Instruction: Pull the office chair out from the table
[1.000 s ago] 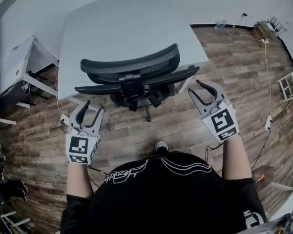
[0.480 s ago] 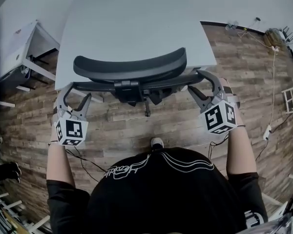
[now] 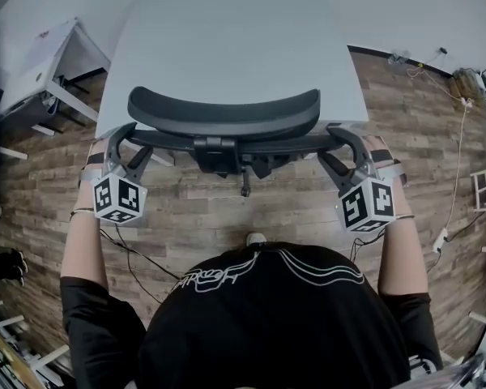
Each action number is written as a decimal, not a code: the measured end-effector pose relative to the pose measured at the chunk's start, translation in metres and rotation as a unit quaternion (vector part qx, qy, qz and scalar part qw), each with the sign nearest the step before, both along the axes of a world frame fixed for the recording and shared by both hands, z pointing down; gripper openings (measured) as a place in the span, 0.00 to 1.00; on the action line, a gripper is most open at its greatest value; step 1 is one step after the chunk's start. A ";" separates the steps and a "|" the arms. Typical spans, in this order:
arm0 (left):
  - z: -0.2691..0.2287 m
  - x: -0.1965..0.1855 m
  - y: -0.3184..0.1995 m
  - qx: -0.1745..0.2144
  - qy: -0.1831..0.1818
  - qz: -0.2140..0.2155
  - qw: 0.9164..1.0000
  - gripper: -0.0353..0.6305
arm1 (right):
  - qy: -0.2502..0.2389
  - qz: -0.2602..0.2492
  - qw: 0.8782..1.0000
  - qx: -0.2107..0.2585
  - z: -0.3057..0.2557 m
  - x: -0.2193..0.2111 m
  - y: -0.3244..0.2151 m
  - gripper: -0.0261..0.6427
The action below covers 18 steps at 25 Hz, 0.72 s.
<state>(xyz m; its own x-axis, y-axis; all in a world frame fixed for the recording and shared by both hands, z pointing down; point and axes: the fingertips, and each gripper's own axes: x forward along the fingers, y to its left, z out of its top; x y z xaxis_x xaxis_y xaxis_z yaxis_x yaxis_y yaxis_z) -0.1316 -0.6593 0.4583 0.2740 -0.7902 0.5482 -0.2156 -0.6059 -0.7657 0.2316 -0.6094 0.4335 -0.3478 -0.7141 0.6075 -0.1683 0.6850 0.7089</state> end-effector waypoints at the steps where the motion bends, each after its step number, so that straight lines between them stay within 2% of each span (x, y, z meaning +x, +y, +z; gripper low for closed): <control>1: 0.003 -0.001 -0.001 -0.003 -0.007 0.002 1.000 0.45 | 0.007 -0.001 1.000 0.000 0.002 -0.001 0.000 0.41; 3: 0.005 -0.003 -0.002 -0.004 -0.023 0.008 1.000 0.43 | 0.024 -0.004 1.000 -0.001 0.005 -0.003 0.000 0.41; 5: 0.004 -0.003 -0.004 -0.011 -0.022 0.014 1.000 0.38 | 0.036 -0.008 0.999 -0.003 0.007 -0.004 0.000 0.35; 9: 0.004 -0.003 -0.003 -0.017 -0.008 0.022 1.000 0.38 | 0.048 -0.010 0.999 -0.005 0.008 -0.004 0.000 0.33; 18: 0.007 -0.008 -0.001 -0.038 -0.006 0.001 0.999 0.38 | 0.056 0.014 0.998 0.001 0.009 -0.006 0.002 0.33</control>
<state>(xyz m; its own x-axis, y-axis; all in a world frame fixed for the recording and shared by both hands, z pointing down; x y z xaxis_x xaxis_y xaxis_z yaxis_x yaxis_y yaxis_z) -0.1398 -0.6600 0.4649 0.2692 -0.7461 0.6089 -0.2055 -0.6622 -0.7206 0.2256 -0.6072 0.4427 -0.2571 -0.7235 0.6407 -0.1069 0.6802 0.7252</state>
